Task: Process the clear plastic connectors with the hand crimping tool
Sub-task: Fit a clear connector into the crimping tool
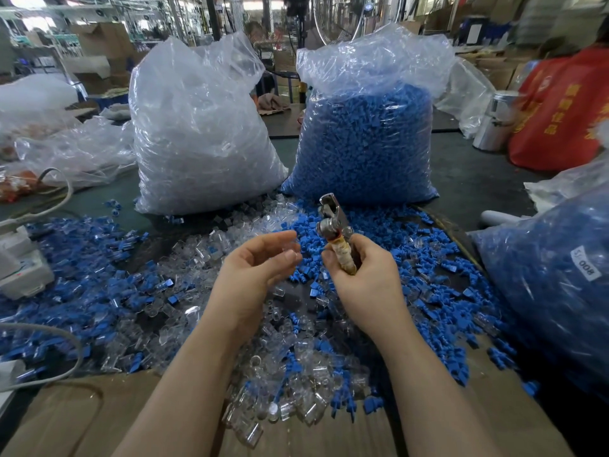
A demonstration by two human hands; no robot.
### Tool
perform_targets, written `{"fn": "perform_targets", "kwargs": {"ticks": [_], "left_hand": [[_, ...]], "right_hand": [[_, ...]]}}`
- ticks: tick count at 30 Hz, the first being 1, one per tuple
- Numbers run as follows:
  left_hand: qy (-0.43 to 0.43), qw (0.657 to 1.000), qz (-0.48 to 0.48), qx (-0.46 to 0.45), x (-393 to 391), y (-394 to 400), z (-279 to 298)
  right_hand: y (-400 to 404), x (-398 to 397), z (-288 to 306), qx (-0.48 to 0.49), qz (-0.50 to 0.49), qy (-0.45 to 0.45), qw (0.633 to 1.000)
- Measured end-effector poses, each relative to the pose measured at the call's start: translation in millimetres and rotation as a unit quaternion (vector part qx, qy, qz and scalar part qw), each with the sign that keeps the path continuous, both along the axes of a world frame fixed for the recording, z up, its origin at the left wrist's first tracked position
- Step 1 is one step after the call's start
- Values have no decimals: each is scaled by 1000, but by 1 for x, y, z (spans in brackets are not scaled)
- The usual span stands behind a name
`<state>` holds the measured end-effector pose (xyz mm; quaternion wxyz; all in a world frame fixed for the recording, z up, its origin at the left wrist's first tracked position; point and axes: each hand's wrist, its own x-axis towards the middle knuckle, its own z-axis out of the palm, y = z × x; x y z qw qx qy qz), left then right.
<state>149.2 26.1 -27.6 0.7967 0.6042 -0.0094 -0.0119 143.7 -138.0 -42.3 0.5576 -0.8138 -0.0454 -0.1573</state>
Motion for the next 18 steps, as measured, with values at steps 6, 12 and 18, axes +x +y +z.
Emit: {"fn": "perform_targets", "kwargs": {"ticks": [6, 12, 18], "left_hand": [[44, 994, -40, -94, -1, -2, 6], [73, 992, -59, -86, -1, 0, 4], [64, 992, -58, -90, -3, 1, 5]], "right_hand": [[3, -2, 1, -4, 10, -12, 1000], [4, -2, 1, -6, 9, -20, 1000], [4, -2, 1, -23, 4, -25, 999]]}}
